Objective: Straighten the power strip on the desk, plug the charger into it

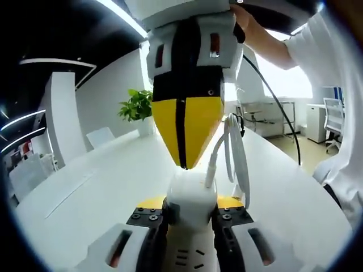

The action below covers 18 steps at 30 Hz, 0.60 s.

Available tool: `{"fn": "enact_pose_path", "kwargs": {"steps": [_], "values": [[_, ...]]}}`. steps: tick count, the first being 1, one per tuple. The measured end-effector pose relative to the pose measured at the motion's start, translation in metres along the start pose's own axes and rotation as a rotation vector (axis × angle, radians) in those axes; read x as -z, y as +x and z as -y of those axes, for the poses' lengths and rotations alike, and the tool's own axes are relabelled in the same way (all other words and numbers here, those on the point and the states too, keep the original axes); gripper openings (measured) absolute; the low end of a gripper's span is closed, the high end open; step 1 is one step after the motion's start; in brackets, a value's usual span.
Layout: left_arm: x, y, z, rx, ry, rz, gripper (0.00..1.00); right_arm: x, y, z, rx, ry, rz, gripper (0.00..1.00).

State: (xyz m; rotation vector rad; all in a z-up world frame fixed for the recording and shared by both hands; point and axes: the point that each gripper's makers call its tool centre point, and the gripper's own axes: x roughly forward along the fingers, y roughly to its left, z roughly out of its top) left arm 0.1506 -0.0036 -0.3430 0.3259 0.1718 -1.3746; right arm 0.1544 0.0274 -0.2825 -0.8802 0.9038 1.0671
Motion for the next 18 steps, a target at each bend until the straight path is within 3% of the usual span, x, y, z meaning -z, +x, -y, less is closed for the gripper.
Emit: {"fn": "enact_pose_path", "kwargs": {"steps": [6, 12, 15, 18], "values": [[0.002, 0.001, 0.000, -0.007, 0.012, -0.009, 0.32, -0.010, -0.026, 0.005, 0.062, 0.080, 0.139, 0.01], [0.003, 0.001, -0.001, -0.014, 0.016, -0.016, 0.32, -0.028, -0.057, 0.009, 0.169, 0.086, 0.412, 0.01], [0.003, 0.001, 0.000, -0.016, 0.015, -0.017, 0.32, -0.025, -0.094, 0.037, 0.449, 0.052, 0.572, 0.01], [0.003, 0.002, -0.001, -0.016, 0.014, -0.017, 0.32, -0.019, -0.148, 0.051, 0.807, -0.025, 0.730, 0.01]]}}
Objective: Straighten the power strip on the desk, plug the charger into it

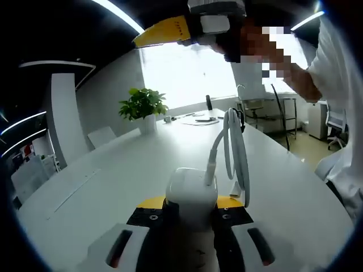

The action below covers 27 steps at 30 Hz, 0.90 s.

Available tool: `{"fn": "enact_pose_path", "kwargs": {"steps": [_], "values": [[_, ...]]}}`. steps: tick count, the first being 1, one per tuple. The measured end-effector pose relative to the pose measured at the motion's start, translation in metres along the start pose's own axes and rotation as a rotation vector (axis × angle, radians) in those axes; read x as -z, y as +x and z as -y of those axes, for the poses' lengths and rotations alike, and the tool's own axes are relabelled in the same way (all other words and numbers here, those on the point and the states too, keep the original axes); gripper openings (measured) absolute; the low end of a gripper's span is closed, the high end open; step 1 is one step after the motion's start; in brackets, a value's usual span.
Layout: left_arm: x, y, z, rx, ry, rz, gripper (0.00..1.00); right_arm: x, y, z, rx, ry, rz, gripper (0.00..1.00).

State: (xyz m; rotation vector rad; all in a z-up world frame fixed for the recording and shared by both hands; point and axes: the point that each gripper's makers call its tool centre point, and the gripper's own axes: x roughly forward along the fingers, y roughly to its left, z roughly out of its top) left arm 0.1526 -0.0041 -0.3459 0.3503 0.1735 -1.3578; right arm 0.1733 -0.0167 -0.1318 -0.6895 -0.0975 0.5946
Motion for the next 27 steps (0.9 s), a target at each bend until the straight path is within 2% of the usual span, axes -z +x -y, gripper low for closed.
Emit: {"fn": "enact_pose_path", "kwargs": {"steps": [2, 3, 4, 5, 6, 7, 10, 12, 14, 15, 17, 18, 19, 20, 21, 22, 24, 26, 27], "values": [[0.000, 0.000, 0.001, 0.000, -0.001, 0.000, 0.32, -0.015, -0.022, 0.019, 0.156, 0.022, 0.126, 0.01], [0.000, 0.000, 0.001, -0.001, -0.001, 0.000, 0.32, -0.022, -0.033, 0.025, 0.222, 0.053, 0.188, 0.03], [0.000, 0.000, 0.001, 0.000, -0.001, 0.000, 0.32, -0.026, -0.043, 0.032, 0.296, 0.048, 0.238, 0.07], [0.000, 0.000, 0.000, 0.000, -0.002, 0.000, 0.32, -0.032, -0.051, 0.034, 0.350, 0.053, 0.296, 0.09], [0.000, 0.000, 0.000, -0.001, -0.001, 0.000, 0.32, -0.034, -0.054, 0.030, 0.353, 0.057, 0.327, 0.03], [0.000, 0.000, 0.000, 0.000, -0.002, 0.000, 0.32, -0.028, -0.052, 0.024, 0.333, 0.055, 0.301, 0.02], [0.000, -0.001, 0.000, -0.001, -0.002, 0.000, 0.32, -0.005, -0.039, 0.008, 0.270, 0.126, 0.198, 0.01], [0.000, -0.001, 0.000, 0.000, -0.002, 0.000, 0.32, 0.000, -0.036, -0.003, 0.208, 0.211, 0.206, 0.01], [0.000, -0.001, 0.001, 0.000, -0.002, 0.000, 0.32, 0.011, -0.038, -0.002, 0.223, 0.174, 0.160, 0.01], [0.000, -0.001, 0.001, -0.001, -0.002, 0.000, 0.32, 0.016, -0.040, -0.002, 0.239, 0.128, 0.126, 0.03], [0.000, -0.002, 0.001, -0.001, -0.003, 0.000, 0.32, 0.022, -0.045, 0.001, 0.277, 0.053, 0.095, 0.10], [0.000, -0.002, 0.001, -0.001, -0.003, 0.000, 0.32, 0.024, -0.046, 0.000, 0.286, 0.047, 0.090, 0.12], [0.000, -0.002, 0.001, -0.001, -0.003, 0.000, 0.32, 0.028, -0.048, 0.001, 0.299, 0.015, 0.067, 0.14], [0.000, -0.002, 0.001, -0.001, -0.003, 0.000, 0.32, 0.035, -0.048, -0.001, 0.303, 0.002, 0.035, 0.20], [0.000, -0.002, 0.001, -0.001, -0.003, 0.000, 0.32, 0.039, -0.046, -0.004, 0.294, 0.025, 0.024, 0.26], [0.000, -0.002, 0.001, -0.001, -0.003, 0.000, 0.32, 0.046, -0.044, -0.011, 0.265, 0.093, 0.023, 0.28], [0.000, -0.002, 0.000, -0.001, -0.003, 0.000, 0.32, 0.051, -0.044, -0.020, 0.218, 0.148, 0.029, 0.28], [0.000, -0.002, 0.000, -0.001, -0.003, 0.000, 0.32, 0.056, -0.048, -0.020, 0.229, 0.144, 0.019, 0.28], [0.000, -0.002, 0.000, -0.001, -0.003, 0.000, 0.32, 0.059, -0.050, -0.023, 0.211, 0.167, 0.014, 0.28]]}}
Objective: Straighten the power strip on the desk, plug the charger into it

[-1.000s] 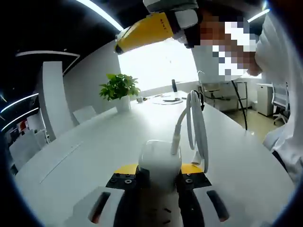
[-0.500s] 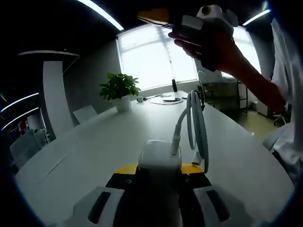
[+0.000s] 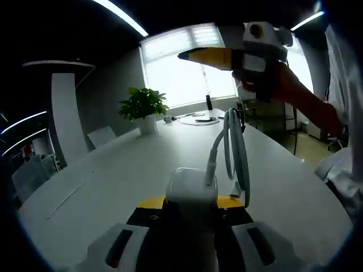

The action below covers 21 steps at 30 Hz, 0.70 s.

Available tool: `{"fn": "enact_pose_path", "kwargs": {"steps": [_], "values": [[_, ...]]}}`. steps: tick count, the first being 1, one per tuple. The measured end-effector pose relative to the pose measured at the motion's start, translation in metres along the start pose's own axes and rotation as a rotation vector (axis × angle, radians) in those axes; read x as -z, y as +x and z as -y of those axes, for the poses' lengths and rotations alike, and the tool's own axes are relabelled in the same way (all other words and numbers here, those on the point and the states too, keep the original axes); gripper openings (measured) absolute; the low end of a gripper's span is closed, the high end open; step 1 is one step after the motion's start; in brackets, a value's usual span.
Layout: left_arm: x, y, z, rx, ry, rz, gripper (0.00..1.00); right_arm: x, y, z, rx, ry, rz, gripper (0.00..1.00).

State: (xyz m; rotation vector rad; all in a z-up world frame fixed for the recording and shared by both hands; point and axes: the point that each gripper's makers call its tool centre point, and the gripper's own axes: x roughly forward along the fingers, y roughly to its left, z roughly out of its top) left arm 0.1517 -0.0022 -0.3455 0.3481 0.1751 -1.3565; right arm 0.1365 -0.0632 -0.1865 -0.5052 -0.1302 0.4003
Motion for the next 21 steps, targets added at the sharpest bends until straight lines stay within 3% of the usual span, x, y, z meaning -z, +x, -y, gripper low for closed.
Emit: {"fn": "enact_pose_path", "kwargs": {"steps": [6, 8, 11, 21], "values": [[0.000, 0.000, 0.001, 0.001, -0.002, -0.001, 0.32, 0.033, -0.014, -0.033, -0.200, 0.247, -0.134, 0.35], [0.000, 0.000, 0.002, 0.000, -0.002, -0.001, 0.32, 0.043, -0.019, -0.046, -0.252, 0.255, -0.179, 0.35], [0.000, 0.000, 0.001, 0.000, -0.004, -0.001, 0.32, 0.059, -0.028, -0.061, -0.292, 0.242, -0.284, 0.44], [0.000, 0.001, -0.003, -0.001, 0.000, -0.005, 0.32, 0.058, -0.056, -0.076, -0.371, 0.233, -0.392, 0.52]]}}
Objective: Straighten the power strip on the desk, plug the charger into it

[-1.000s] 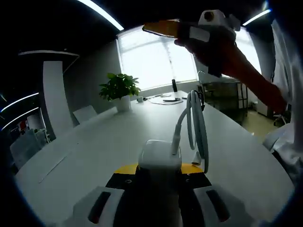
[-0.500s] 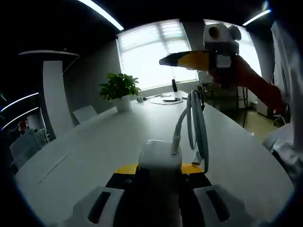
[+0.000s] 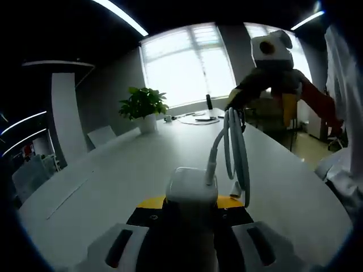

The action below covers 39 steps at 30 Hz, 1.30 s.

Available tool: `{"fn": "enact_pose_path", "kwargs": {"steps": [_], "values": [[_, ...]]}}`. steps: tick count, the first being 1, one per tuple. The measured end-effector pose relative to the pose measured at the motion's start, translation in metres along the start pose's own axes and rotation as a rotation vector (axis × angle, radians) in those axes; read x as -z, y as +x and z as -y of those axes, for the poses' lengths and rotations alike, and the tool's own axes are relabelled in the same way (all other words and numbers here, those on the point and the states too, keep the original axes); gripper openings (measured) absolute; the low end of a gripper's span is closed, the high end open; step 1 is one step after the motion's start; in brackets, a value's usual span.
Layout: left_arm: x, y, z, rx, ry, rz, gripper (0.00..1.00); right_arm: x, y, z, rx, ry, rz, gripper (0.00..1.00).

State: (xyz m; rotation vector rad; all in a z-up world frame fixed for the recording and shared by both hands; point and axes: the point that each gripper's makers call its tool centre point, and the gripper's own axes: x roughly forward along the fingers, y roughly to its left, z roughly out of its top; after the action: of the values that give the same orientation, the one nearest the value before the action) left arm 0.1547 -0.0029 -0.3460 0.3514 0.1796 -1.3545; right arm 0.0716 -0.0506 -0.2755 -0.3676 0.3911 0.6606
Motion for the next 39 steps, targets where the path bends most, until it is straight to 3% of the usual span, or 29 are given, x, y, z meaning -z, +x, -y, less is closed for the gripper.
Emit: {"fn": "enact_pose_path", "kwargs": {"steps": [15, 23, 29, 33, 39], "values": [[-0.006, -0.011, -0.006, 0.008, -0.002, -0.013, 0.35, 0.010, -0.013, -0.007, 0.015, 0.030, -0.023, 0.61], [-0.001, -0.044, -0.003, -0.037, -0.079, -0.051, 0.54, 0.011, -0.013, -0.005, 0.022, 0.050, -0.013, 0.65], [0.007, -0.077, 0.016, -0.078, -0.166, -0.087, 0.69, 0.014, -0.014, -0.008, 0.019, 0.075, -0.021, 0.71], [0.016, -0.102, 0.034, -0.125, -0.207, -0.130, 0.77, 0.016, -0.018, -0.007, 0.028, 0.084, -0.037, 0.77], [0.022, -0.141, 0.060, -0.272, -0.347, -0.127, 0.96, 0.024, -0.027, -0.006, 0.062, 0.101, -0.058, 0.82]]}}
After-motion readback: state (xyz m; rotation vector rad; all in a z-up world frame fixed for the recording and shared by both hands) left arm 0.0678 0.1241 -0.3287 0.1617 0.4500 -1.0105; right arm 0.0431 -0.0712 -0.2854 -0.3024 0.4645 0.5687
